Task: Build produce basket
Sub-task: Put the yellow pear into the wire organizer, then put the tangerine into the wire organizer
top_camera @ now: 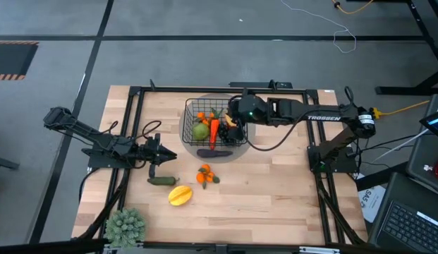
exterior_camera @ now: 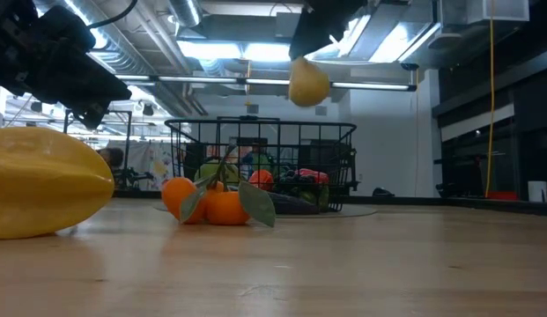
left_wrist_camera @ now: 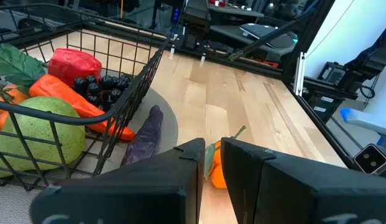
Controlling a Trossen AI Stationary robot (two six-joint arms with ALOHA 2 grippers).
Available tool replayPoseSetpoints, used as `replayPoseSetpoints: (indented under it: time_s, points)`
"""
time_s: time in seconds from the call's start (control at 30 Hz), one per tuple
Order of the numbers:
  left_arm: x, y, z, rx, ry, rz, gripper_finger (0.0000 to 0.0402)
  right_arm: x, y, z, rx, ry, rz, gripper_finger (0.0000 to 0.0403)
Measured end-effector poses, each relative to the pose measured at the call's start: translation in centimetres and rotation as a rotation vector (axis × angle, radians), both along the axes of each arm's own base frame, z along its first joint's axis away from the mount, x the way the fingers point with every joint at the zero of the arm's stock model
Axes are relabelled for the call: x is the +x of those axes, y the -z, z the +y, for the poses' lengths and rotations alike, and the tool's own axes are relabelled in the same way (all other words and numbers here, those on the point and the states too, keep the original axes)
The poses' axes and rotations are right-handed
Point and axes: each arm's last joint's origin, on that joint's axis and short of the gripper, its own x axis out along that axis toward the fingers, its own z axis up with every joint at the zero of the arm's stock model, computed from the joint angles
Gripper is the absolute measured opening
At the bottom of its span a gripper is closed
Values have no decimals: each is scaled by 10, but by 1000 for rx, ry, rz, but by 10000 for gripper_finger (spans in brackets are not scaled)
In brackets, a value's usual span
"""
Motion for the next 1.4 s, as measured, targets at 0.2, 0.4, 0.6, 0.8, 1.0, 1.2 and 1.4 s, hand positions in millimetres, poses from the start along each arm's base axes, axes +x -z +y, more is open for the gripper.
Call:
replayPoseSetpoints:
  time_s: [0.2,0.4,0.6,0.8,1.0,1.2,1.4]
  points:
    - [0,0,0,0,0,0,41,4,-6,0,-23,-13,-69,157]
    - [0,0,0,0,0,0,41,6,-6,3,217,30,-160,208]
    - [0,0,0,0,1,0,41,6,14,25,507,-357,-83,213]
    - [0,0,0,0,0,0,41,9,41,64,576,-679,-132,213]
    - [0,0,0,0,0,0,41,9,80,101,492,-736,-263,213]
    - [0,0,0,0,0,1,41,25,126,130,356,-602,-217,213]
    - [0,0,0,0,0,1,41,49,164,139,151,-465,-118,213]
